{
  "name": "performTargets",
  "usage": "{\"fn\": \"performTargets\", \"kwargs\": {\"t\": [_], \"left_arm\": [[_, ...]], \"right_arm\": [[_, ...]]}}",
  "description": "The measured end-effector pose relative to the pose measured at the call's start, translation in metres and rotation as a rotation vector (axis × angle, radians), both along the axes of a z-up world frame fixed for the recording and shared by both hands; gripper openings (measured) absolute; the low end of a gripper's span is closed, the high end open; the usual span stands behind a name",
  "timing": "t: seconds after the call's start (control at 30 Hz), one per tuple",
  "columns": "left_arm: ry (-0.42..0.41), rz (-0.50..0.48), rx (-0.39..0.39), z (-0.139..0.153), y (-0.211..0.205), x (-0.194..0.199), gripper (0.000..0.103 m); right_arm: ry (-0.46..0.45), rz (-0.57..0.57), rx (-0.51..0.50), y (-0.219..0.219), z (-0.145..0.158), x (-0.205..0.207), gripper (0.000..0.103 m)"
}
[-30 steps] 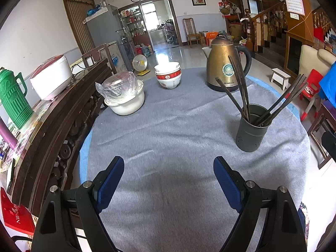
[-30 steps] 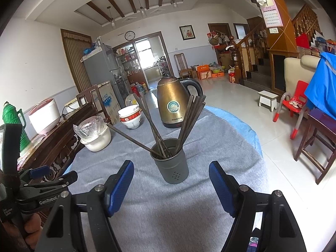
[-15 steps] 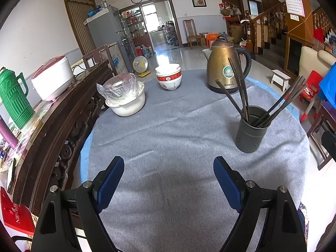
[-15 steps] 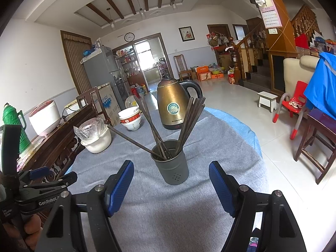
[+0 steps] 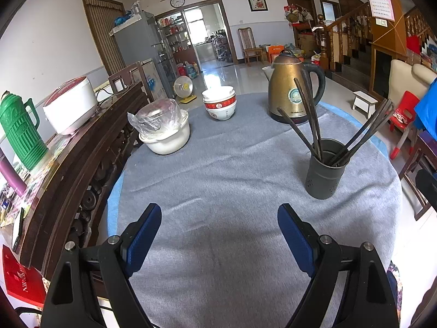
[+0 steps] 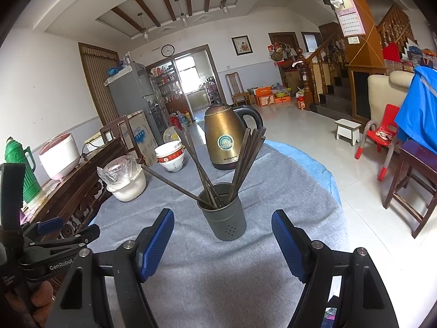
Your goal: Organize utensils
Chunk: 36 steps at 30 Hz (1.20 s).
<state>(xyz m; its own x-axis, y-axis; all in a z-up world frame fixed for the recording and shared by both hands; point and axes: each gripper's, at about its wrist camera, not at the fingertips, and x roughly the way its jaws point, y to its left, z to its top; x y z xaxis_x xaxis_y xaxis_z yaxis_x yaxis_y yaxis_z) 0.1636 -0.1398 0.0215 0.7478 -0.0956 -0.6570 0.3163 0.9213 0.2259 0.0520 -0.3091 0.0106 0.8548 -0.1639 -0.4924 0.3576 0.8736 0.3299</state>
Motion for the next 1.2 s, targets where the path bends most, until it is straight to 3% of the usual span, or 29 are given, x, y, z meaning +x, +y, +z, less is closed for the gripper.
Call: {"fn": "performTargets", "kwargs": {"t": [0.67,1.2], "left_arm": [[-0.053,-0.01,-0.012,0.019,0.003,-0.025,0.087],[-0.128,-0.016,-0.025,0.036,0.017,-0.084,0.087]], "right_arm": [[-0.066,-0.016,-0.011,0.008,0.017,-0.026,0.077],[-0.139,-0.039,-0.037,0.025,0.03,-0.082,0.077]]}}
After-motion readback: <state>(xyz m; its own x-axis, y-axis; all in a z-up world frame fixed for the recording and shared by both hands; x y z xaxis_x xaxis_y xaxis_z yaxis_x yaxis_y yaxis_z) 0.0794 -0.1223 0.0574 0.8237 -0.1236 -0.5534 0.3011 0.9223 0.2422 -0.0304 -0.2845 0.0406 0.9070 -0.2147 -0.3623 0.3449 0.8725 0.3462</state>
